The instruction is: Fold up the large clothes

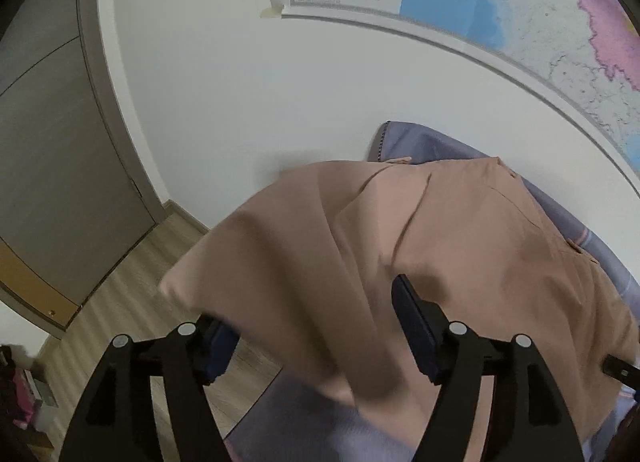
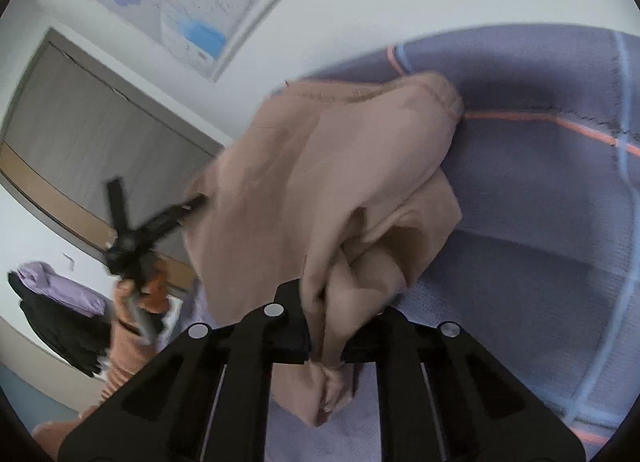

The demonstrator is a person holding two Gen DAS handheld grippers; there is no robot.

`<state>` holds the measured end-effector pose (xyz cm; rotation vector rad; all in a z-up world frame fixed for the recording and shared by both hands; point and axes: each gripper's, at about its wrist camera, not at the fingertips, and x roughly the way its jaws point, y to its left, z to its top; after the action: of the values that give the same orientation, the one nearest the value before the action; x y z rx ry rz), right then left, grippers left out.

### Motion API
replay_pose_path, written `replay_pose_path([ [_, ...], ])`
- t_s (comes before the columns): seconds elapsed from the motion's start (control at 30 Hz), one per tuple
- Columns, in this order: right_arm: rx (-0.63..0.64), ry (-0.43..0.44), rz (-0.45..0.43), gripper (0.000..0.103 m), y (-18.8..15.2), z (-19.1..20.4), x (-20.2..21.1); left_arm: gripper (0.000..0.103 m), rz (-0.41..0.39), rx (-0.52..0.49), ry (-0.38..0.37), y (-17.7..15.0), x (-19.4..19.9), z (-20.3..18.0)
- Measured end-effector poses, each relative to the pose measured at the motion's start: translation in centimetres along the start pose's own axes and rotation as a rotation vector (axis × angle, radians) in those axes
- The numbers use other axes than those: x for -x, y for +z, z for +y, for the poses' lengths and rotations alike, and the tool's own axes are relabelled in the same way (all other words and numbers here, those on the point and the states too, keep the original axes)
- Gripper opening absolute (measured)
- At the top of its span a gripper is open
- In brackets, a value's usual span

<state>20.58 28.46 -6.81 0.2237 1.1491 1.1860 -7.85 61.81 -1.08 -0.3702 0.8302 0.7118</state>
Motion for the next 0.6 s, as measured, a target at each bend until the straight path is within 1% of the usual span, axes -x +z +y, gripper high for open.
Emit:
replay_pose_path([
  [0.03,-0.006,-0.027,0.005,0.013,0.0,-0.2,-0.2,0.077,0.007,-0.033,0.013,-0.4,0.4,-0.3],
  [0.07,-0.010,-0.027,0.006,0.017,0.1,-0.2,-0.2,0.077,0.002,-0.105,0.044,-1.2,1.0,-1.0],
  [0.1,-0.016,-0.033,0.001,0.032,0.1,-0.3,0.1,0.077,-0.017,-0.127,0.069,-1.7,1.4,-1.2],
  [0.13,-0.021,-0.059,-0.012,0.043,0.1,-0.3,0.6,0.077,-0.033,-0.133,0.081,-2.3,2.0,-1.1],
  [0.17,-0.005,-0.073,-0.022,0.046,0.0,-0.1,1.1,0.077,-0.043,-0.133,0.070,-2.9,2.7,-0.9],
  [0.2,0.010,-0.080,-0.026,0.053,-0.1,0.2,1.5,0.077,-0.062,-0.123,0.063,-3.4,3.6,-0.7],
  [0.23,0.024,-0.097,-0.031,0.057,-0.2,0.5,2.0,0.077,-0.088,-0.122,0.048,-4.0,4.5,-0.7],
  [0.27,0.044,-0.129,-0.043,0.063,-0.3,1.0,2.7,0.078,-0.117,-0.130,0.030,-4.4,5.5,-0.9],
  [0.3,0.058,-0.145,-0.057,0.062,-0.4,1.3,3.3,0.081,-0.142,-0.136,0.020,-4.7,6.2,-1.1],
  [0.37,0.085,-0.190,-0.111,0.063,-0.5,2.1,4.9,0.082,-0.215,-0.140,0.015,-5.1,8.0,-1.6],
  [0.4,0.094,-0.200,-0.132,0.062,-0.7,2.1,5.7,0.084,-0.237,-0.143,-0.006,-5.0,8.4,-2.0],
  [0.43,0.109,-0.210,-0.161,0.062,-0.8,2.4,6.4,0.088,-0.247,-0.153,-0.055,-5.0,8.7,-2.4],
  [0.5,0.152,-0.220,-0.203,0.062,-0.6,3.6,7.3,0.088,-0.239,-0.165,-0.109,-5.0,8.7,-3.2],
  [0.57,0.214,-0.235,-0.230,0.062,0.0,5.3,7.3,0.088,-0.211,-0.205,-0.136,-4.9,7.7,-4.8],
  [0.6,0.240,-0.232,-0.230,0.062,0.1,5.7,7.1,0.088,-0.201,-0.214,-0.140,-4.9,7.2,-5.3],
])
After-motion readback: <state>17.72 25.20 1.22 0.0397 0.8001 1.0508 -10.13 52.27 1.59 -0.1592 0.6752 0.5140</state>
